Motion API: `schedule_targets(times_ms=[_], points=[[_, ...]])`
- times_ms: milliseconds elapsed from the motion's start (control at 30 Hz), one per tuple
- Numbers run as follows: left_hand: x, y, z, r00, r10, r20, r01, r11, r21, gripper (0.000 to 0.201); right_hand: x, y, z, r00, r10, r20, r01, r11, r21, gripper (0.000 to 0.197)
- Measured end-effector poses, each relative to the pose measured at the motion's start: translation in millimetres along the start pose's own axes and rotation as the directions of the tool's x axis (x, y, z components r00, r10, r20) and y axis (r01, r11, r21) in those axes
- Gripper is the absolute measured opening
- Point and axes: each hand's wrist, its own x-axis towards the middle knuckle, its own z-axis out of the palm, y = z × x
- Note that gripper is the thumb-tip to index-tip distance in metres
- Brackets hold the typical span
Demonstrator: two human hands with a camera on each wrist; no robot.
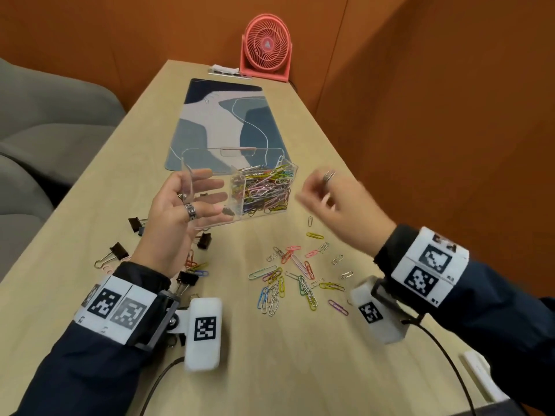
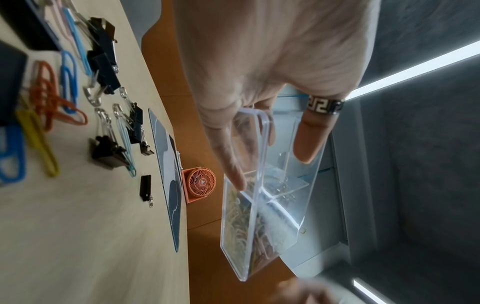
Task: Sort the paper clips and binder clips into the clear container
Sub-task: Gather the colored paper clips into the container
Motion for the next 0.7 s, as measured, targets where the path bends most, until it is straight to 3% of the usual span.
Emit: schedule_targets(times_ms=[33,67,133,200,267,367,467,567,700], points=[[0,0,0,1.000,0.004,-0.007,-0.004,1.000,-0.001,0.044,-6,2,7,0.982,0.018,0.190,-0.010,0.999,-0.041,0.012],[1,0,-1,1.000,0.006,-0.011,-0.006,1.000,-0.002,0.045,-12,3,15,0.920,0.037,0.391,0.001,0.996,-0.094,0.025],[1,0,0,1.000,0.008,-0.012,-0.008,1.000,-0.004,0.047,-20,3,31,0.726,0.039,0.686,0.147,0.966,-0.210,0.049],[1,0,0,1.000,0.008,-0.012,-0.008,1.000,-0.003,0.046,-26,-1,44,0.567,0.031,0.823,0.334,0.905,-0.264,0.055],[1,0,0,1.000,0.007,-0.014,-0.007,1.000,0.006,0.045,-31,-1,51,0.469,0.050,0.882,0.423,0.863,-0.274,0.056],[1,-1,1,1.000,0.006,-0.013,-0.006,1.000,0.010,0.045,-37,8,47,0.426,0.081,0.901,0.489,0.817,-0.305,0.056],[1,-1,2,1.000,0.001,-0.007,-0.001,1.000,0.012,0.044,-40,19,35,0.436,0.130,0.891,0.474,0.808,-0.350,0.056],[0,-2,3,1.000,-0.001,-0.004,0.001,1.000,0.018,0.046,-46,22,28,0.477,0.137,0.868,0.398,0.847,-0.353,0.056],[0,-2,3,1.000,-0.002,-0.004,0.002,1.000,0.026,0.043,-59,19,33,0.445,0.122,0.887,0.459,0.820,-0.343,0.058]])
